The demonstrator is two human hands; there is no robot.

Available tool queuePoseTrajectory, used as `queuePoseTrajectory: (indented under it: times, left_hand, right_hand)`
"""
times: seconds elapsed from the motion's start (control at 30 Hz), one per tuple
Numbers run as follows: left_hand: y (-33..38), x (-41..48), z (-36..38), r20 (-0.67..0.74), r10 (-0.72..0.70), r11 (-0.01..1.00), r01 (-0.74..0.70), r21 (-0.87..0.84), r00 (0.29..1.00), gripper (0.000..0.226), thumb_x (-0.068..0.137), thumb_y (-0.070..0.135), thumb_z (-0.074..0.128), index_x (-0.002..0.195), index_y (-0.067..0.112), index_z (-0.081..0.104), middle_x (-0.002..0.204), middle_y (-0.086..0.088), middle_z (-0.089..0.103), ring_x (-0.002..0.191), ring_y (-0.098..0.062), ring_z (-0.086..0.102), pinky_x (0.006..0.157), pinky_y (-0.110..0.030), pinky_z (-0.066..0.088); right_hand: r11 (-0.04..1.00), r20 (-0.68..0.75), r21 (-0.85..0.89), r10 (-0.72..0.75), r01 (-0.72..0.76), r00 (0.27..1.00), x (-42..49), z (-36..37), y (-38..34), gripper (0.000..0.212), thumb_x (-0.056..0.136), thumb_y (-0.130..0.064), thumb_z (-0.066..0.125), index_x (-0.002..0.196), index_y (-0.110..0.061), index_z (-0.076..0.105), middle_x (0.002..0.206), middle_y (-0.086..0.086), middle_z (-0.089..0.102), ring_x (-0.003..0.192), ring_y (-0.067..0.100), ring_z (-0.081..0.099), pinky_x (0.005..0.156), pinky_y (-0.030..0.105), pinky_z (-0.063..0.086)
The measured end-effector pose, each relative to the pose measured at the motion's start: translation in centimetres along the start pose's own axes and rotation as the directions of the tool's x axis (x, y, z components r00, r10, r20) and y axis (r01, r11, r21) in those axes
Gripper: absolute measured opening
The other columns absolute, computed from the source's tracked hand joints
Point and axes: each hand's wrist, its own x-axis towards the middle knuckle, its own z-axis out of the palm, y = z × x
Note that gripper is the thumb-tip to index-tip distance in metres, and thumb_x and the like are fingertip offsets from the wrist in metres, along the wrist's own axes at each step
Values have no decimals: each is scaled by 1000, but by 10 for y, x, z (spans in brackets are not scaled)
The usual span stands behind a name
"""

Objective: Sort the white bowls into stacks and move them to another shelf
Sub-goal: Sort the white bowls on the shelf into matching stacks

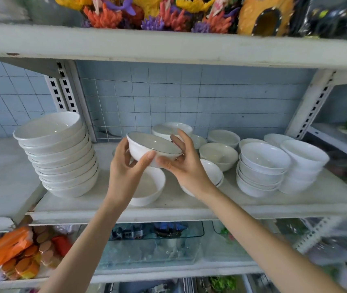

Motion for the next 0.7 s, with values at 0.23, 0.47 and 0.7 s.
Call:
queuePoseTrajectory:
  times: [0.23, 0.47, 0.7]
  left_hand:
    - [8, -28, 29, 68, -2, 993, 10, -118, 998, 72, 71, 44, 66, 128, 2, 48, 114, -5, 66, 103, -9, 63, 82, -15, 48]
    - [8, -65, 67, 211, -16, 974, 63, -219, 977, 64, 79, 28, 75, 131, 5, 46, 120, -3, 64, 110, -8, 61, 84, -15, 48]
    - [-6, -101, 99, 403, -101, 964, 189, -186, 910, 67, 72, 42, 70, 132, 24, 45, 127, 12, 60, 123, -10, 52, 93, -23, 48]
  right_hand:
    - [1000, -155, 26, 19, -15, 988, -42, -21, -13, 110, 54, -55, 81, 141, -20, 25, 138, 0, 45, 126, 4, 46, 105, 31, 42]
    - [982, -149, 108, 171, -156, 974, -96, -54, -16, 106, 45, -56, 85, 132, -15, 40, 126, -4, 59, 119, 8, 54, 87, 19, 47]
    - [974, -156, 66, 225, -218, 962, -145, -113, -7, 105, 46, -48, 88, 134, -12, 41, 124, 0, 62, 114, 11, 57, 80, 19, 49]
